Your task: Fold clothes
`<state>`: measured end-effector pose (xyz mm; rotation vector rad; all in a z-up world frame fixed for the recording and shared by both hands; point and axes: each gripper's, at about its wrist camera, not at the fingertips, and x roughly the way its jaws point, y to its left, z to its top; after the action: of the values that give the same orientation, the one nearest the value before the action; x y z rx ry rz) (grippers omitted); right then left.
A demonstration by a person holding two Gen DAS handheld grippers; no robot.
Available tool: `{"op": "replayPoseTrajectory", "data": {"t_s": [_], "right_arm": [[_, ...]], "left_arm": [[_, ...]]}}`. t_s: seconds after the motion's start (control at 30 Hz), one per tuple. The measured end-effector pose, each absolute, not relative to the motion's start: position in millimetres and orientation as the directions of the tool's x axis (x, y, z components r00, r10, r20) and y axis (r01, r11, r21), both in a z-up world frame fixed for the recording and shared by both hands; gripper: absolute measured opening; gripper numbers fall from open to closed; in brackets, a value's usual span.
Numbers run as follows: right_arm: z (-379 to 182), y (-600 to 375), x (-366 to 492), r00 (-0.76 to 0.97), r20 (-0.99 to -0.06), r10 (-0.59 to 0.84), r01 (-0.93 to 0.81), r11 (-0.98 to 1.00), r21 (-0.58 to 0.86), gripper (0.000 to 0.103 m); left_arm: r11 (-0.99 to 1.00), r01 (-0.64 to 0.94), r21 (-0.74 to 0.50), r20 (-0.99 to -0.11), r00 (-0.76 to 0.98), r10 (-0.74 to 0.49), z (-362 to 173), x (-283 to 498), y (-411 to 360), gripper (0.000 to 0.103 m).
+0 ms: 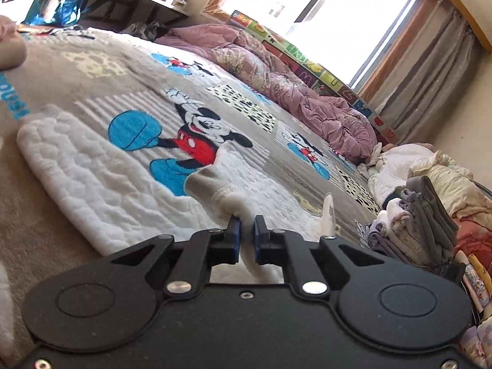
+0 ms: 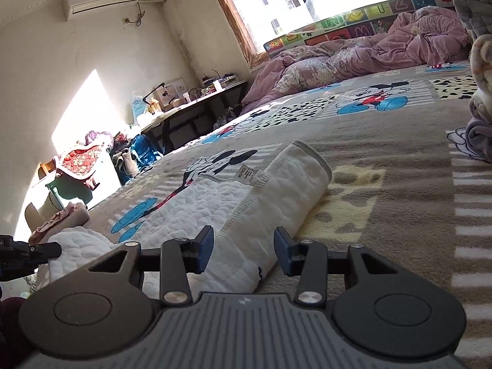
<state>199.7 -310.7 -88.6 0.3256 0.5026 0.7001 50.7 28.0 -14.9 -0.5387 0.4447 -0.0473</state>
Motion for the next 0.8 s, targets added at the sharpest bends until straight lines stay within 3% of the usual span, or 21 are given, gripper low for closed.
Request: {"op": "replayPoseTrajectory", "data": {"t_s": [0.27,0.5,0.7,0.8], "right_arm": [[-91,-322,207,0.631,-0.308,0.712,-0.500,0.677,0.540,0.045],[-84,-332,194,0.589,-0.300,0.750,-0.513,0.634,0.579,0.045],[-72,-325,156,0.552,-0.366,0.749,-0.570,0.660,0.490,0.045],[-71,-335,157,0.600,-0.354,0.717,-0.505,0.683,0.529,0.045]], "left_arm": [[0.965,0.171,-0.196,-0.359,0.904,-0.233,19,89,-54,0.005],[0.970,0.203,-0.130,-0.441,0.865,-0.240,21,149,-96,0.005],[0.970,0.238,-0.053,-0.504,0.832,-0.232,11,176,-126,0.005],[0.968,0.252,0.017,-0.521,0.828,-0.207,1,178,-140,0.005]]}}
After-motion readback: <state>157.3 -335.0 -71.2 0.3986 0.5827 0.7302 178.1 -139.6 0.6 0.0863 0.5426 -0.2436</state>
